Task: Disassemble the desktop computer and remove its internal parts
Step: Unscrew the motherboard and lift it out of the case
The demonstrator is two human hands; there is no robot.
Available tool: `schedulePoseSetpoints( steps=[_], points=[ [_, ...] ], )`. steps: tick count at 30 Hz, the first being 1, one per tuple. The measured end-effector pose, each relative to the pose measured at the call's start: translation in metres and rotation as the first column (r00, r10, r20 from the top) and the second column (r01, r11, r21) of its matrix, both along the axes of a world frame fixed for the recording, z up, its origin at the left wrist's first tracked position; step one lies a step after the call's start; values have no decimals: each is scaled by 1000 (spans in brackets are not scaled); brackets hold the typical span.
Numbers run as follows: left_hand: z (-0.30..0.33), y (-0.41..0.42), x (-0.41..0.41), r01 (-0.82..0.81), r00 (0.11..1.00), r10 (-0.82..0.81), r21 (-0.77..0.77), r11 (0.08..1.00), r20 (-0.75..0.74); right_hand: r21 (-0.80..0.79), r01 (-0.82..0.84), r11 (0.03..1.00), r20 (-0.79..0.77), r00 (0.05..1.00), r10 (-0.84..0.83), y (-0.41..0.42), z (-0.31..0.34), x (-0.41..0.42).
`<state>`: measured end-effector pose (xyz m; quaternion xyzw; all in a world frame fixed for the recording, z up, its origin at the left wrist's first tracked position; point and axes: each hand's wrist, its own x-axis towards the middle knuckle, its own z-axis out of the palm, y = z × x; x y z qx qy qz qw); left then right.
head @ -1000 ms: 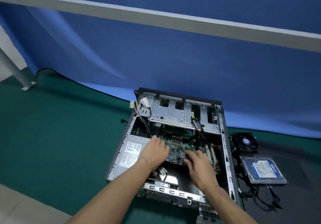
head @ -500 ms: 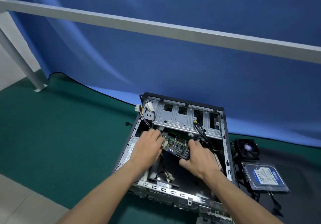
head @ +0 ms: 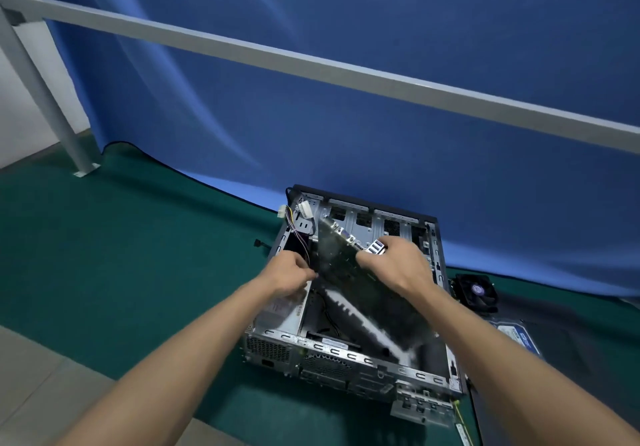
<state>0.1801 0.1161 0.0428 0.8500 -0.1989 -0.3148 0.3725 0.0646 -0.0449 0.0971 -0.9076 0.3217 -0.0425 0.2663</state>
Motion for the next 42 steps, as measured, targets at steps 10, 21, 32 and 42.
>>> schedulePoseSetpoints(
  steps=[10, 21, 32, 42],
  points=[
    [39, 12, -2, -404, 719, 241, -109, 908, -652, 31, -201, 979, -53, 978, 203, 1, 89, -28],
    [32, -16, -29, -656, 269, 100, -106, 747, -958, 24, -357, 934, -267, 898, 351, -20, 137, -88],
    [45, -69, -112, -845, 265, 32, -217, 489, -964, -369, -519, 771, -364, 844, 395, -104, 126, -192],
    [51, -146, -199, -457, 497, 62, -201, 867, -865, -489, -531, 692, -266, 846, 461, -206, 51, -324]
  ],
)
